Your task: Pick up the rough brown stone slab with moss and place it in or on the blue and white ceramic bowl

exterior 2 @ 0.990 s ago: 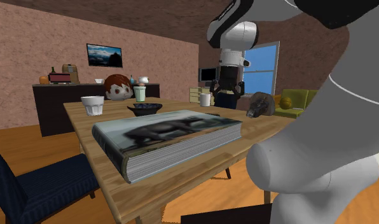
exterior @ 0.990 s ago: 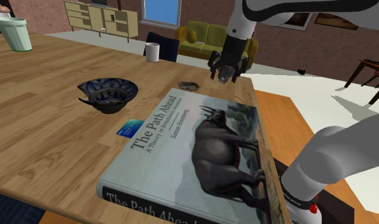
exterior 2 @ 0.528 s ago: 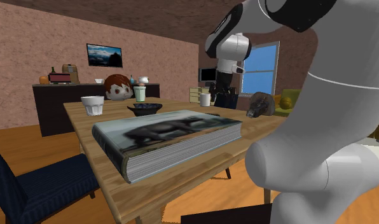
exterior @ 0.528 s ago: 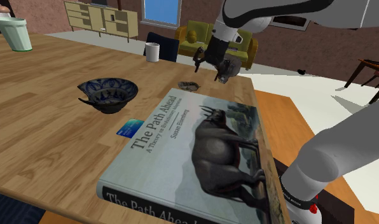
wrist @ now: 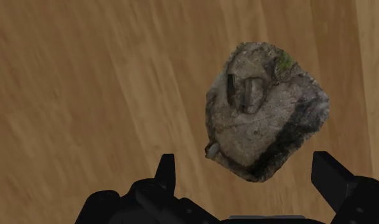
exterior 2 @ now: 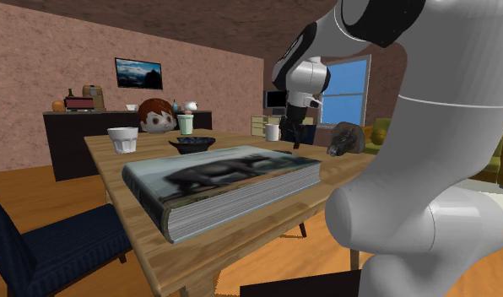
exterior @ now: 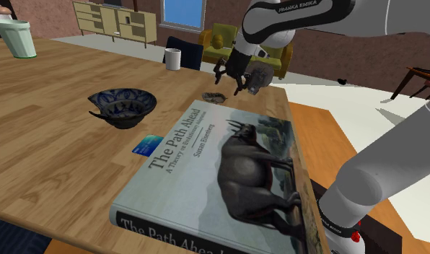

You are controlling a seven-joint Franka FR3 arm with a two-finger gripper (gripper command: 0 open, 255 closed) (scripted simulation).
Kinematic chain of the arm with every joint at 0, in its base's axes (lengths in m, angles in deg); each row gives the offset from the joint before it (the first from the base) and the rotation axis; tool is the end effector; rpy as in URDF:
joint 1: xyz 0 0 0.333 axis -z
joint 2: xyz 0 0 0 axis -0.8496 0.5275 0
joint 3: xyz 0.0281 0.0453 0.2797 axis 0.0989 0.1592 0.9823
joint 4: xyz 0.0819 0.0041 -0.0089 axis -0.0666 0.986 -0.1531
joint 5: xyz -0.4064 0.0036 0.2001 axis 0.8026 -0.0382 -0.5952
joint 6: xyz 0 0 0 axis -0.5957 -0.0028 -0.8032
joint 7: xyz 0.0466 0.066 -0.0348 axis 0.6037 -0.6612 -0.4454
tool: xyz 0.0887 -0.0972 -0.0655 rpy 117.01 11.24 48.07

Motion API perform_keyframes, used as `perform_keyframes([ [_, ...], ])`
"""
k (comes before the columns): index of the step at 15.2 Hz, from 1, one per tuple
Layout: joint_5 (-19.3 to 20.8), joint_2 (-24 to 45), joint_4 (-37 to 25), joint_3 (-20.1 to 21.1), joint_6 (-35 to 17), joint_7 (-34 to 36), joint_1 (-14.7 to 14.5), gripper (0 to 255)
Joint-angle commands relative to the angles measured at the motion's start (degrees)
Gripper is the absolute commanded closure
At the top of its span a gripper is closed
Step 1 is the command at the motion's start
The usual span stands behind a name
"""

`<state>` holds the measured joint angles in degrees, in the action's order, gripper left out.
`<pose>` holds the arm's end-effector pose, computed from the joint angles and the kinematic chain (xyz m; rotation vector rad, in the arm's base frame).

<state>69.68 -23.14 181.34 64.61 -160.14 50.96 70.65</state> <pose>0.5826 -0.0102 0.4277 -2.3610 1.7181 -0.1381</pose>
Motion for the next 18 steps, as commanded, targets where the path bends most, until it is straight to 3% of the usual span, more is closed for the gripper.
perform_keyframes([
  [1,0.0,0.7,0.8,0.2,-1.6,0.1,-0.1,0],
  [10,0.0,0.9,1.0,0.2,-2.0,0.1,-0.1,0],
  [11,0.0,0.9,1.0,0.2,-2.0,0.1,-0.1,255],
  [18,0.0,0.9,1.0,0.2,-2.0,0.1,-0.1,255],
])
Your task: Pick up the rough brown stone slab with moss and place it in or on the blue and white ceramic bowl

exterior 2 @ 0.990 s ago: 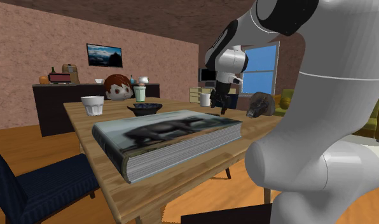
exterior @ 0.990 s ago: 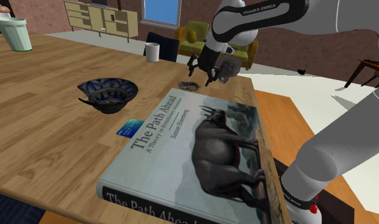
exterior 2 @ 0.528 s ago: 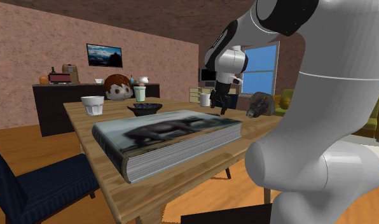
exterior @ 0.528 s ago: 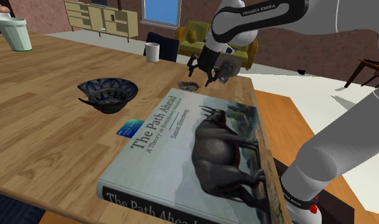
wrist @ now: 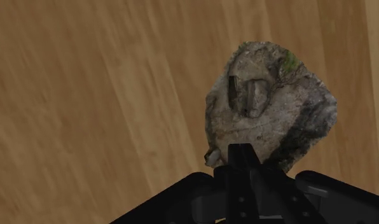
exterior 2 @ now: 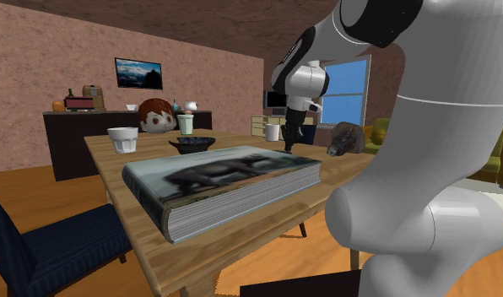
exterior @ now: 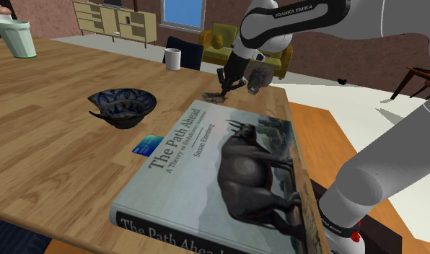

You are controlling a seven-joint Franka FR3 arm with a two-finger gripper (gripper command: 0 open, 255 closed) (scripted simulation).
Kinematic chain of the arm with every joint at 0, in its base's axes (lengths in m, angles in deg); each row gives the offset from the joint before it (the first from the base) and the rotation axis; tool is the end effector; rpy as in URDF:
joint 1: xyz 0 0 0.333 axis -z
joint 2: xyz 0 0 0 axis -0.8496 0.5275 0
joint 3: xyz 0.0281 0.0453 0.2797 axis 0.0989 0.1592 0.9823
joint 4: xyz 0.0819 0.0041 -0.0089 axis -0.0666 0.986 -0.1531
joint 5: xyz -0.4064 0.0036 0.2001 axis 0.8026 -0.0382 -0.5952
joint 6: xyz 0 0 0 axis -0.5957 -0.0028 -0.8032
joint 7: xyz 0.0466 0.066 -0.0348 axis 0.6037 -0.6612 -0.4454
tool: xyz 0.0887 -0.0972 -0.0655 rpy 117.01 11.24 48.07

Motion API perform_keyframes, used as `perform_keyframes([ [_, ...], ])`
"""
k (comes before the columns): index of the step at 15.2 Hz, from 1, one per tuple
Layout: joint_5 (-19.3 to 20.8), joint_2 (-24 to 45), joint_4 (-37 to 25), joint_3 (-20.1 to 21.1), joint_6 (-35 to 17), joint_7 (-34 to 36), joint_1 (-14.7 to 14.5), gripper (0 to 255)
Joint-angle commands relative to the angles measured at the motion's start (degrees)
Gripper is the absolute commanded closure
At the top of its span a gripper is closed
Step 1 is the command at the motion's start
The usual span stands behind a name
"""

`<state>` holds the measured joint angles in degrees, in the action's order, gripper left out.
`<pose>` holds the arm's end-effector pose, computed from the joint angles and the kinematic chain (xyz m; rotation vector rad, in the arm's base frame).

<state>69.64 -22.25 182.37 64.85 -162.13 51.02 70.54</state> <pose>0.5846 -0.0082 0.4126 -2.3597 1.7188 -0.1389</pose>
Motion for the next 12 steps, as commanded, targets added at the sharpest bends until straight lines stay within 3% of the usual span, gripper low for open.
perform_keyframes([
  [1,0.0,0.0,0.0,0.0,0.0,0.0,0.0,255],
  [2,0.0,0.0,0.0,0.0,0.0,0.0,0.0,255],
  [3,0.0,0.0,0.0,0.0,0.0,0.0,0.0,0],
  [6,-6.3,11.9,-17.4,-3.5,19.1,14.5,3.8,0],
  [12,-6.8,12.6,-14.6,-3.2,15.9,14.7,3.4,0],
])
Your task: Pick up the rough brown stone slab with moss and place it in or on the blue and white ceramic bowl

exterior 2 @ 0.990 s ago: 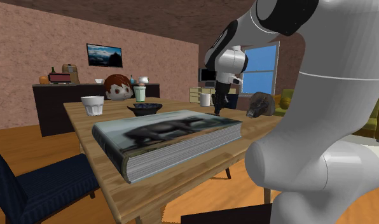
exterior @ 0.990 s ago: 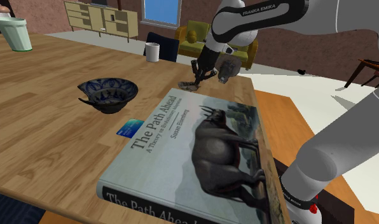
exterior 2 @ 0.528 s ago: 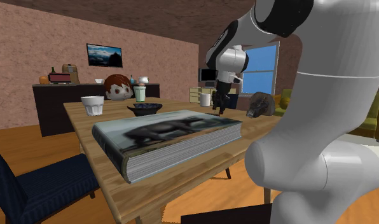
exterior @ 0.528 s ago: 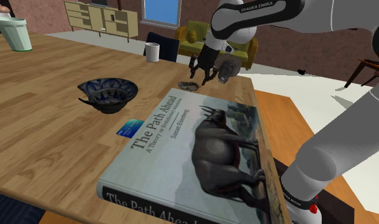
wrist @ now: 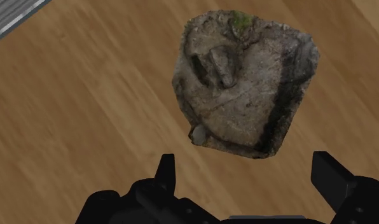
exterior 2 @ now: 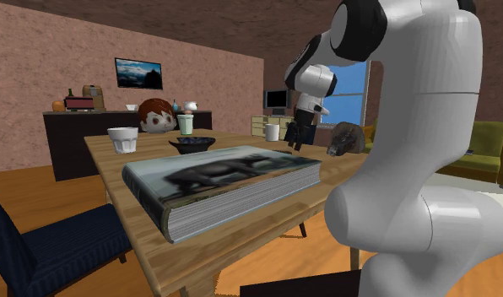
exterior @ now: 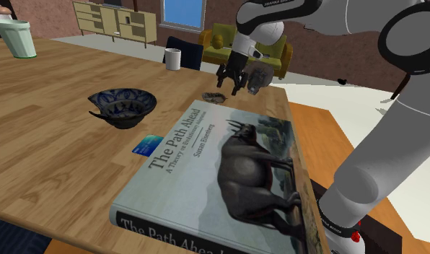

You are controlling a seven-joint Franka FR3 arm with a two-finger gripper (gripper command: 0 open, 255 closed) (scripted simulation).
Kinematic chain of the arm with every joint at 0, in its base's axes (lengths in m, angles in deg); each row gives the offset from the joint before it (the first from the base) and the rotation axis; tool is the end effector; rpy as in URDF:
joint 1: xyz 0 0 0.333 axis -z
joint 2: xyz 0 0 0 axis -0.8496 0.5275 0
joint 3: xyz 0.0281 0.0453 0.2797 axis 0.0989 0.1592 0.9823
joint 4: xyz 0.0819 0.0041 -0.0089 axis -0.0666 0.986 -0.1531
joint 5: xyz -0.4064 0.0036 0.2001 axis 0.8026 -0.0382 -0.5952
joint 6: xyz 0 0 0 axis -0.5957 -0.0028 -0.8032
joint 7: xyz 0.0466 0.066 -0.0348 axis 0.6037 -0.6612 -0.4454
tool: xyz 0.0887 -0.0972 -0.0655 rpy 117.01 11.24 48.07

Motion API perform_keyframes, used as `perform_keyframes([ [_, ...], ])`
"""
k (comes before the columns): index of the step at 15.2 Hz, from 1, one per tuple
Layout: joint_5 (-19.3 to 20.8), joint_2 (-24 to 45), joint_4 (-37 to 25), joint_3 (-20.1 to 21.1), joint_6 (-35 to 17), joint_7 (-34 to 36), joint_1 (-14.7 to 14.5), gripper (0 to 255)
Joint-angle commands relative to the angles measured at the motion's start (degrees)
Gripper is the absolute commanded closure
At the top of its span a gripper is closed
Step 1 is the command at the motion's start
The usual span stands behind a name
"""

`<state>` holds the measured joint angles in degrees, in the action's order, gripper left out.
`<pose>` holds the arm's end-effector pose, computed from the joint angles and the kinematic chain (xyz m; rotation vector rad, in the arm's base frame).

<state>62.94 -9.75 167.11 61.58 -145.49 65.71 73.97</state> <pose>0.6167 -0.0618 0.4044 -1.9865 2.1229 0.3069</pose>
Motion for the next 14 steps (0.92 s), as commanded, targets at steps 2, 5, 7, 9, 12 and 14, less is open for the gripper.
perform_keyframes([
  [2,-0.3,0.4,2.3,0.3,-2.6,-0.1,-0.3,0],
  [5,-0.3,0.4,2.3,0.3,-2.6,-0.1,-0.3,0],
  [7,-0.3,0.4,2.3,0.3,-2.6,-0.1,-0.3,0],
  [9,-0.3,0.4,2.3,0.3,-2.6,-0.1,-0.3,0],
  [12,-0.3,0.4,2.3,0.3,-2.6,-0.1,-0.3,255],
  [14,-0.3,0.3,2.3,0.3,-2.6,-0.1,-0.3,255],
])
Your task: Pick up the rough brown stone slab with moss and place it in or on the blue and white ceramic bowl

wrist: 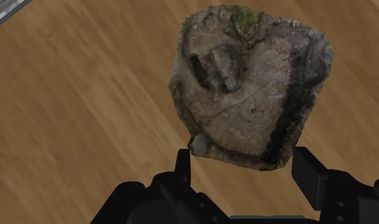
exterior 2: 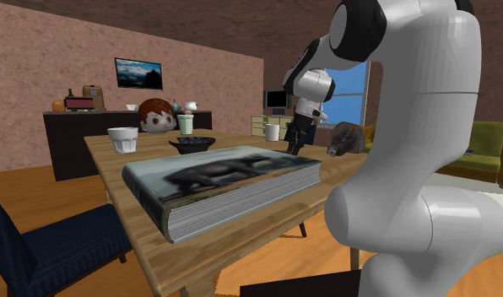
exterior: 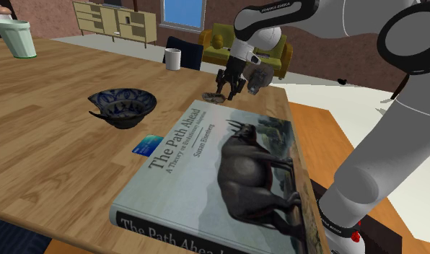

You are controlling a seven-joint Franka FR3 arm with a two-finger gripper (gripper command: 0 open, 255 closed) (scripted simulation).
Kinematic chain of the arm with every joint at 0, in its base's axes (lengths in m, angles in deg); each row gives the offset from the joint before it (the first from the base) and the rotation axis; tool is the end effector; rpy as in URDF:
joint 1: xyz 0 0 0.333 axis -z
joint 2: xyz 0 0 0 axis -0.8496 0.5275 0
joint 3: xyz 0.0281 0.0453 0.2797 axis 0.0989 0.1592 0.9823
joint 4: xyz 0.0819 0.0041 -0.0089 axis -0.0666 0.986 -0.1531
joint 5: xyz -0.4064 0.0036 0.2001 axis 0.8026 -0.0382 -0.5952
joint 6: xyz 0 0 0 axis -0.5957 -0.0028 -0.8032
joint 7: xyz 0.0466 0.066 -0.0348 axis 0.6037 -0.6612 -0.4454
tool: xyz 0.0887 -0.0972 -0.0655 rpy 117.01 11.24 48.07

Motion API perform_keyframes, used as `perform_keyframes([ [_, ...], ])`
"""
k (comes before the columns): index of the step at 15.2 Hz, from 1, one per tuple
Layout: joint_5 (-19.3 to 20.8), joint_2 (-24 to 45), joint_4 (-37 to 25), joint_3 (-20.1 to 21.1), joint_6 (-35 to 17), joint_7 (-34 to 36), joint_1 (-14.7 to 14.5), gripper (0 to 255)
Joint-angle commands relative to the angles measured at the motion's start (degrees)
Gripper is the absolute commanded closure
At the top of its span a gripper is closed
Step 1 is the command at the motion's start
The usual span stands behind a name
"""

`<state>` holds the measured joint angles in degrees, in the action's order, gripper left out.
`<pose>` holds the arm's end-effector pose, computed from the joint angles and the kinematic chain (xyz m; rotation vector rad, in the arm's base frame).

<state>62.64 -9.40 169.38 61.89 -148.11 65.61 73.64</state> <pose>0.6156 -0.0559 0.3833 -1.9837 2.1253 0.3094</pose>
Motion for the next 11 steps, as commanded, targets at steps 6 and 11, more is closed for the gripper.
perform_keyframes([
  [6,0.0,0.0,0.0,0.0,0.0,0.0,0.0,255],
  [11,0.3,-0.6,-3.0,-0.1,3.6,1.0,0.1,255],
])
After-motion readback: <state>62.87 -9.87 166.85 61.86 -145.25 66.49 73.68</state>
